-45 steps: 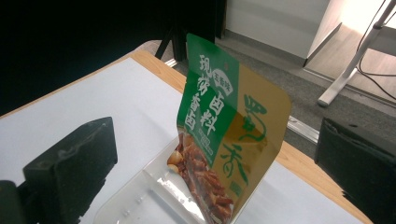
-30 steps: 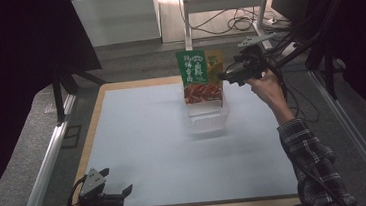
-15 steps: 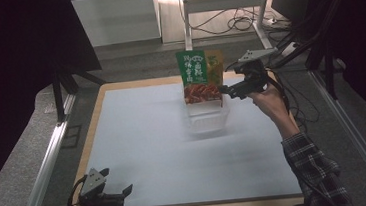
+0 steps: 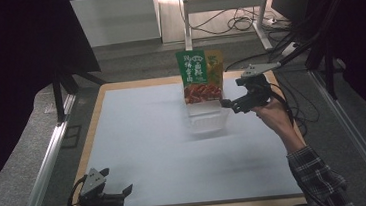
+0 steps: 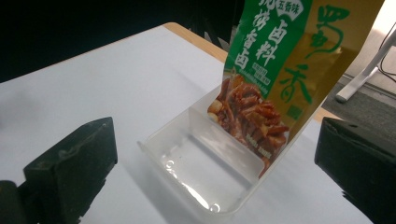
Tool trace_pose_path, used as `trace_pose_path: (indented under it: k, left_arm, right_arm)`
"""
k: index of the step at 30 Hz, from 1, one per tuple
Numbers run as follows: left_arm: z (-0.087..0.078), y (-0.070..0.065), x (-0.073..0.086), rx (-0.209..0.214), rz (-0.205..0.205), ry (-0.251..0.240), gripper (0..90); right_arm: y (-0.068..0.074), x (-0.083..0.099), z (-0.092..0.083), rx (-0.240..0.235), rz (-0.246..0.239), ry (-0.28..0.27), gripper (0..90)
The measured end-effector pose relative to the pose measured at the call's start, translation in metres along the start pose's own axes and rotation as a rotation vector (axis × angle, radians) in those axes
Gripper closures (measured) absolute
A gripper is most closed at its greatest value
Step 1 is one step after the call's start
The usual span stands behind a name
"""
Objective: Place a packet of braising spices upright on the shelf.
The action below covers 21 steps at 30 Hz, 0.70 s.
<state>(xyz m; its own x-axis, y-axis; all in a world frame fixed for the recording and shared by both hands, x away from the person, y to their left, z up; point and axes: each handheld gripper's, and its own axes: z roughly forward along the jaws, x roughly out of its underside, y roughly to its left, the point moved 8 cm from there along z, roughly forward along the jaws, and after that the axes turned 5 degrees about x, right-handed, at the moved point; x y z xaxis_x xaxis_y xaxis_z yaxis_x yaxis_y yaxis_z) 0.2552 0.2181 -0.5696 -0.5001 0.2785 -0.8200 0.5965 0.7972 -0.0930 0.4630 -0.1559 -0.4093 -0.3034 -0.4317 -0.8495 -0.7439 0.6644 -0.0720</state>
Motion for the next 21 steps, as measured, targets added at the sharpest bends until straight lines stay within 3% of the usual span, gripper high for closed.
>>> trace_pose_path:
  k: [21]
  left_arm:
    - [0.001,0.000,0.000,-0.001,-0.002,0.004,0.0]
  right_arm:
    - [0.027,0.052,-0.023,-0.003,-0.007,0.033,0.0]
